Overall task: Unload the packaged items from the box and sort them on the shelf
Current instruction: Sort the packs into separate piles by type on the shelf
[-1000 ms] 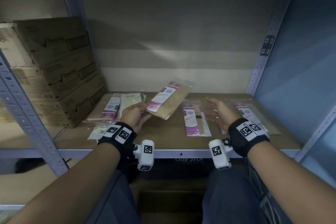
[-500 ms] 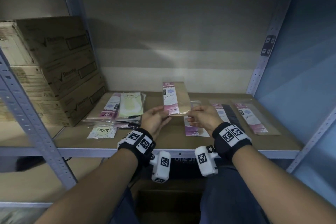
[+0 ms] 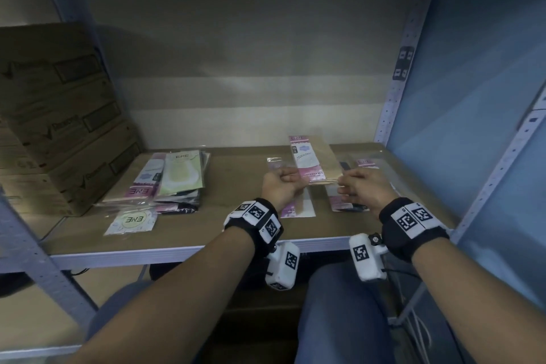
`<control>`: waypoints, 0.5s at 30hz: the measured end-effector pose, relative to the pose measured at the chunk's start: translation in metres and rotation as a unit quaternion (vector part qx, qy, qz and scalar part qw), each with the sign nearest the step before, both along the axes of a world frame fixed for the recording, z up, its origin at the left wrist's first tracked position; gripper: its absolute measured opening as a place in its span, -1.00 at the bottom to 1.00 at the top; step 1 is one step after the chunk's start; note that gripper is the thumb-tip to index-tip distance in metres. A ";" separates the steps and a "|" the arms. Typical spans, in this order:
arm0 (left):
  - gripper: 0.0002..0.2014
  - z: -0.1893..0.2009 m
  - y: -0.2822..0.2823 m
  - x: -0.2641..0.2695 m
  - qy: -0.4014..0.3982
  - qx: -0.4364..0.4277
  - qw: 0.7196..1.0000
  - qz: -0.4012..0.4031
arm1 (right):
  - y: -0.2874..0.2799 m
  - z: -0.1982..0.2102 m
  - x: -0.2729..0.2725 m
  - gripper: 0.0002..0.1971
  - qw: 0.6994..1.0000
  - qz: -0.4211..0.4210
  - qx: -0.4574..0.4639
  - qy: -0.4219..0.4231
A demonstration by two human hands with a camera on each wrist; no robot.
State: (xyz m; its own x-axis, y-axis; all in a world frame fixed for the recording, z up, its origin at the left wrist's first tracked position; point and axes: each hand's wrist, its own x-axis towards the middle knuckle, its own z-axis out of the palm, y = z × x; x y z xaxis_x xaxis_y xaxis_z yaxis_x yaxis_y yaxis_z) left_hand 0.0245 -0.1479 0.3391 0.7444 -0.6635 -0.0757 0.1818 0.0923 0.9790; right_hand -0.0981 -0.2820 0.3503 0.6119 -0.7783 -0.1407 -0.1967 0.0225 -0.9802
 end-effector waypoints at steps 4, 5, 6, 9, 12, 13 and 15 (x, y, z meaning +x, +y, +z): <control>-0.64 -0.004 -0.041 -0.022 -0.027 0.031 0.999 -0.025 | -0.029 -0.002 -0.025 -0.86 0.998 -0.054 -0.031 0.020; -0.65 -0.005 -0.051 -0.027 -0.036 0.042 0.998 -0.031 | -0.036 -0.002 -0.032 -0.85 0.997 -0.066 -0.034 0.021; -0.70 -0.006 -0.061 -0.033 -0.044 0.054 0.997 -0.038 | -0.043 -0.002 -0.039 -0.85 0.996 -0.077 -0.029 0.018; -0.78 -0.005 -0.089 -0.049 -0.072 0.080 0.992 -0.064 | -0.063 -0.003 -0.057 -0.86 0.994 -0.109 -0.011 -0.002; -0.76 -0.011 -0.113 -0.062 -0.102 0.102 0.987 -0.077 | -0.080 -0.009 -0.073 -0.90 0.992 -0.127 -0.021 0.007; -0.76 -0.015 -0.120 -0.066 -0.115 0.112 0.984 -0.079 | -0.085 -0.012 -0.078 -0.94 0.991 -0.132 -0.026 0.010; -0.77 -0.021 -0.132 -0.073 -0.136 0.131 0.978 -0.088 | -0.097 -0.020 -0.085 -0.86 0.987 -0.152 -0.039 0.024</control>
